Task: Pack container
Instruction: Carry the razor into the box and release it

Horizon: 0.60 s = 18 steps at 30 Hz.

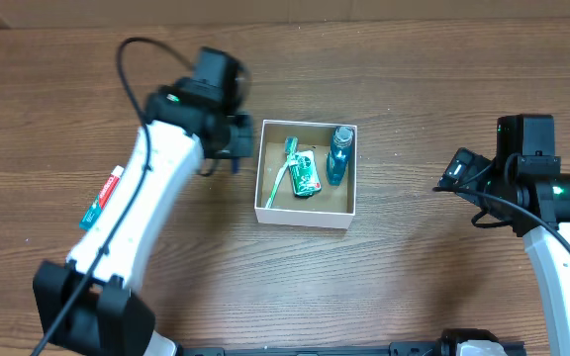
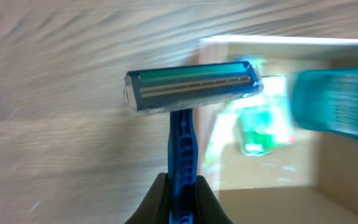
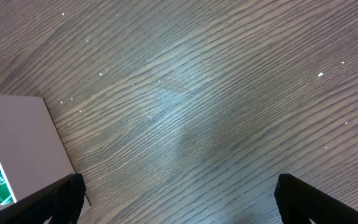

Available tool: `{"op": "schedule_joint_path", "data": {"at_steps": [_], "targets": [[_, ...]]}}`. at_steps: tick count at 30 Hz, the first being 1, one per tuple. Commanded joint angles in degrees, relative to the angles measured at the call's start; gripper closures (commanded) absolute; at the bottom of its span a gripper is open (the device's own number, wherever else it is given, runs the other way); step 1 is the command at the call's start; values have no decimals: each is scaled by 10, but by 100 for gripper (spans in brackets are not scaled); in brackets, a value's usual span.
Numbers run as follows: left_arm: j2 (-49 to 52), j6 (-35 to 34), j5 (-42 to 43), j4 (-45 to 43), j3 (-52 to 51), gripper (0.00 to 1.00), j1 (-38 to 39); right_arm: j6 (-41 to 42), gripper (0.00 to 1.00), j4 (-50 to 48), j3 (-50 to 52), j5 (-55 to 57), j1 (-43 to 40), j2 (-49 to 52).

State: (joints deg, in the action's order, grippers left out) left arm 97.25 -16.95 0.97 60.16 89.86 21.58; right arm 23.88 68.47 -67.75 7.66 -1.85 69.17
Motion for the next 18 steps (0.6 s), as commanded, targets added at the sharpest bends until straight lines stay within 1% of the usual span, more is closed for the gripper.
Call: {"op": "schedule_joint_path", "data": {"at_steps": [1,3,7,8,10,11,12,13,14,15,17,18], "targets": [[11,-2,5,-21,9,96,79,-3,0,-3,-1,-2,-2,-4],[39,-14,5,-34,9,96,100,-3,0,-3,-1,-2,-2,-4],[115,-19,6,-41,9,96,97,-3,0,-2,-1,-3,-2,-4],[132,-18,6,-43,9,96,95,-3,0,-2,-1,-3,-2,-4],[137,11,15,-45,9,95,96,-3,0,-3,-1,-3,-2,-4],[136,21,19,-46,10,88,96,-3,0,-3,-1,-3,-2,-4],[136,22,21,-45,12,61,96,-3,0,-3,-1,-3,-2,-4],[135,22,21,-43,14,56,96,-3,0,-3,-1,-3,-2,-4],[134,22,21,-35,21,48,95,-3,0,-3,-1,-3,-2,-4],[132,26,16,-16,37,43,94,-3,0,-2,-1,-3,-2,-4],[117,26,-14,31,85,40,95,-3,0,-2,-1,-3,-2,-4],[105,26,-42,58,114,39,95,-3,0,-2,-1,-2,-2,-4]]}}
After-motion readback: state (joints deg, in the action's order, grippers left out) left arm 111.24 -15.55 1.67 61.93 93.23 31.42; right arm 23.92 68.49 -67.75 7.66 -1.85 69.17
